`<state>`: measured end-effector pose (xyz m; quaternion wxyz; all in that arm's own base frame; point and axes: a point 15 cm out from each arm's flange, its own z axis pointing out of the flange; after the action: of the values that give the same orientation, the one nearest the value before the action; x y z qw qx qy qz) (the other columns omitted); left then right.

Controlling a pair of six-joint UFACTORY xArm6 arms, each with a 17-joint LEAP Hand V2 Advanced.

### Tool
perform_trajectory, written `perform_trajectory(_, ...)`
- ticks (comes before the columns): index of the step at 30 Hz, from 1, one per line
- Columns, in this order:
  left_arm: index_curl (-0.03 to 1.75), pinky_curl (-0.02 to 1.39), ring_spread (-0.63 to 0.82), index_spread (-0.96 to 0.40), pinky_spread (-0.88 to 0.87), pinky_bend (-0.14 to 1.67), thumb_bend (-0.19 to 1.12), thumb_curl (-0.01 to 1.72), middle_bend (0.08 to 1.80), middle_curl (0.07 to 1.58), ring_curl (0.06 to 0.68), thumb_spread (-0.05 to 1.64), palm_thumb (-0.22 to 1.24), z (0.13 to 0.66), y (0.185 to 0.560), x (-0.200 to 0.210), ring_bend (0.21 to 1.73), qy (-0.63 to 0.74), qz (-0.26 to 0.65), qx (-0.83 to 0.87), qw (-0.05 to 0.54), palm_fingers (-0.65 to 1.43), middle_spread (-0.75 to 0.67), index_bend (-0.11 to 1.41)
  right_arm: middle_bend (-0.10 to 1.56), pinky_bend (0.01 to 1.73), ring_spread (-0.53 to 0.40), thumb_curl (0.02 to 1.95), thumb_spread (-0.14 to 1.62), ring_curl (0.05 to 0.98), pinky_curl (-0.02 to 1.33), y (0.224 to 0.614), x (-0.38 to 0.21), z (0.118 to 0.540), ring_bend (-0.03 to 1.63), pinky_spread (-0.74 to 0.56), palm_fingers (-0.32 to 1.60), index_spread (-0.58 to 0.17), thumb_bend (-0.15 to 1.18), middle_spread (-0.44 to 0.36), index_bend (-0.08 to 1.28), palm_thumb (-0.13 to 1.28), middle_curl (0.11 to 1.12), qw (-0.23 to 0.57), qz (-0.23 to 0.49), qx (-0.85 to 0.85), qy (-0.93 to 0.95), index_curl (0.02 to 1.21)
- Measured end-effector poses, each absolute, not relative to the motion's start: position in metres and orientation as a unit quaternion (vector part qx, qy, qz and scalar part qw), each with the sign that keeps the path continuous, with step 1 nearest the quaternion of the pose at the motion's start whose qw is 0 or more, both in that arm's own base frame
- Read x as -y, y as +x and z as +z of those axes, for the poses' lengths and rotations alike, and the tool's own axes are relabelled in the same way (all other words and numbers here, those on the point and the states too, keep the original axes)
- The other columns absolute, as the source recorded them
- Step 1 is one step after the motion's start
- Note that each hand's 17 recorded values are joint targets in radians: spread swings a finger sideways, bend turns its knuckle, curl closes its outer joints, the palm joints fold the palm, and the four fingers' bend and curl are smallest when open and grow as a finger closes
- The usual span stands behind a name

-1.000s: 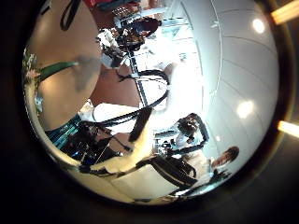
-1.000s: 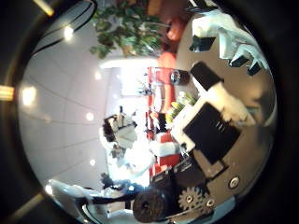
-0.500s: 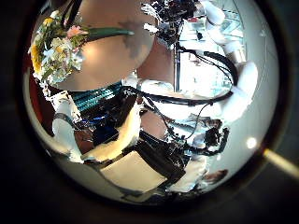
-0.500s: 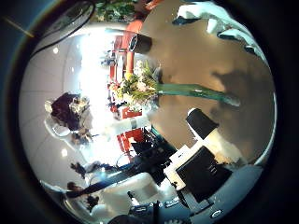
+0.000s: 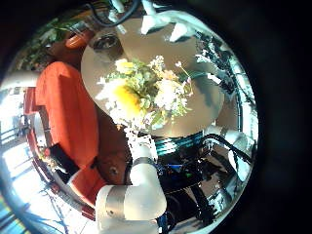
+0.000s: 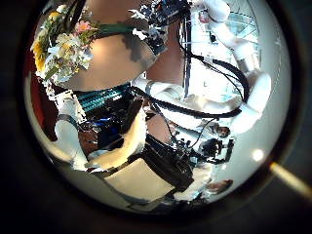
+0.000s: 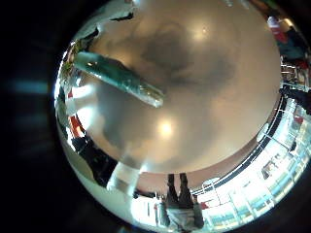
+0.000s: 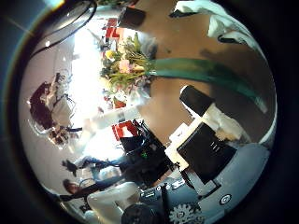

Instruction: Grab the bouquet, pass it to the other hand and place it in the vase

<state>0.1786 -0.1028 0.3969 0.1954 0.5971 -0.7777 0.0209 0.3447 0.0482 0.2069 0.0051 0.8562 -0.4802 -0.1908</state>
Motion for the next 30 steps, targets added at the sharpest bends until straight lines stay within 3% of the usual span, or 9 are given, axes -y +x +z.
perform_trajectory(20, 0.42, 0.24, 0.54, 0.08, 0.50, 0.18, -0.02, 0.34, 0.19, 0.35, 0.189, 1.07, 0.35, 0.397, 0.178, 0.103, 0.44, 0.596, 0.022, 0.778, 0.197, 0.19, 0.36, 0.19, 0.73, 0.56, -0.319, 0.46, 0.95, 0.432, 0.20, 0.350, -0.051, 0.188, 0.93, -0.09, 0.33, -0.401, -0.03, -0.245, 0.44, 0.74, 0.61, 0.031, -0.182, 0.481, 0.857, 0.56)
perform_trajectory(30, 0.42, 0.24, 0.54, 0.08, 0.50, 0.18, -0.03, 0.34, 0.19, 0.35, 0.189, 1.07, 0.35, 0.398, 0.178, 0.103, 0.44, 0.596, 0.022, 0.778, 0.197, 0.19, 0.36, 0.19, 0.71, 0.56, -0.325, 0.45, 0.95, 0.437, 0.19, 0.348, -0.047, 0.176, 0.91, -0.09, 0.38, -0.404, -0.03, -0.267, 0.42, 0.74, 0.63, 0.074, -0.170, 0.482, 0.857, 0.56)
